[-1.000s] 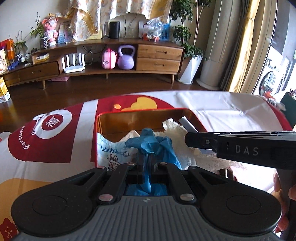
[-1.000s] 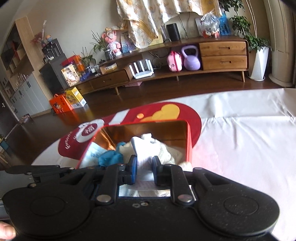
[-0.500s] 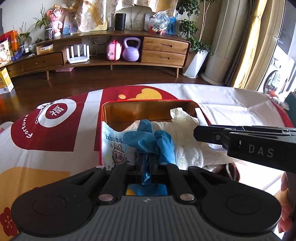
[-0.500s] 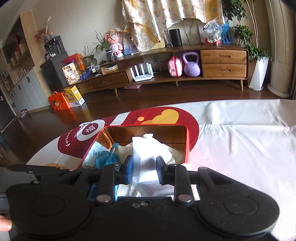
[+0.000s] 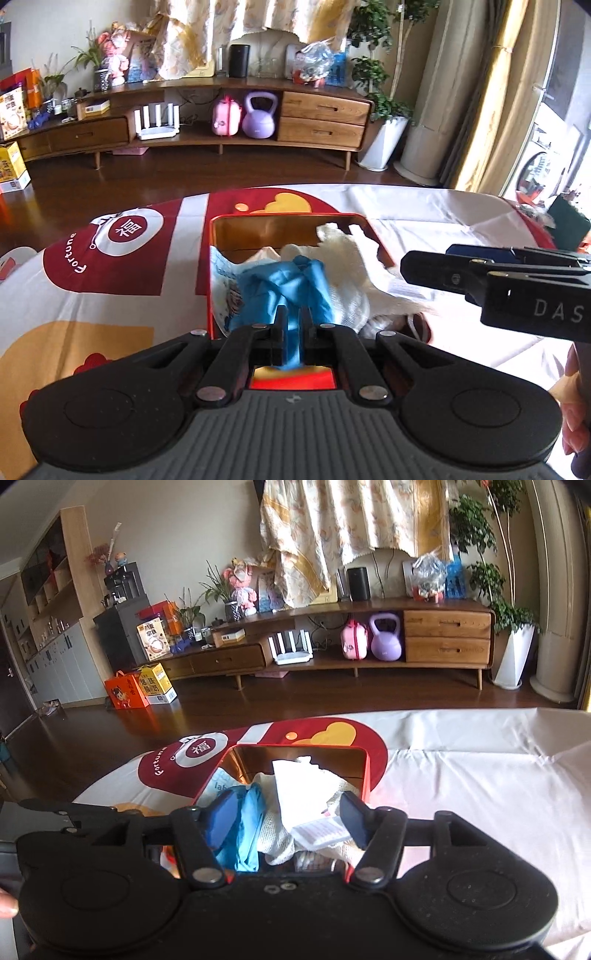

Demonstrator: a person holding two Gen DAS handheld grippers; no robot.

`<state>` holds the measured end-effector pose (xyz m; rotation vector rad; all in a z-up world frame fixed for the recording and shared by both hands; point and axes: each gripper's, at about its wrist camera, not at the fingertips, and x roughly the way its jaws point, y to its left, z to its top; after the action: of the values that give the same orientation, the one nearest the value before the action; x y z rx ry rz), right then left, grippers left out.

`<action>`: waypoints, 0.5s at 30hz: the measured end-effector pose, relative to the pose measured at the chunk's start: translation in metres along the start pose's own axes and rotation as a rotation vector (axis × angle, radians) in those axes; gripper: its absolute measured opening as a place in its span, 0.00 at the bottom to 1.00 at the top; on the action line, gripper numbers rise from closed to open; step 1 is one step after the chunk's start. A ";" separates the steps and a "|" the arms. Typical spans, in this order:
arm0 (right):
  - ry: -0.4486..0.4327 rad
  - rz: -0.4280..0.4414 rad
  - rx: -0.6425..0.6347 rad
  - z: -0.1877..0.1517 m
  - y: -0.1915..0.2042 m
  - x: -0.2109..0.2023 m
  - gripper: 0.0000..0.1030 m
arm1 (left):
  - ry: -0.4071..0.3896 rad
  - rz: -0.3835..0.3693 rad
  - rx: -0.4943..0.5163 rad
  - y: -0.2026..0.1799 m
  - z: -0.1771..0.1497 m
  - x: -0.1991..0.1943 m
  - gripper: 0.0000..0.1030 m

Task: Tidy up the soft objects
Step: 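Open both grippers to release the gloves and packet into the tin, then pull both grippers back up from the red tin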

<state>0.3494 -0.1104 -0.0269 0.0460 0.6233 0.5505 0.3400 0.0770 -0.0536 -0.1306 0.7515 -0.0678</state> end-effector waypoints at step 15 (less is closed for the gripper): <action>-0.076 -0.002 -0.056 -0.027 0.015 -0.084 0.78 | -0.094 -0.015 -0.011 -0.013 -0.028 -0.077 0.55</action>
<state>0.2704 -0.1427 -0.0003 0.0136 0.5332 0.5619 0.2649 0.0697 -0.0197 -0.1494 0.6572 -0.0711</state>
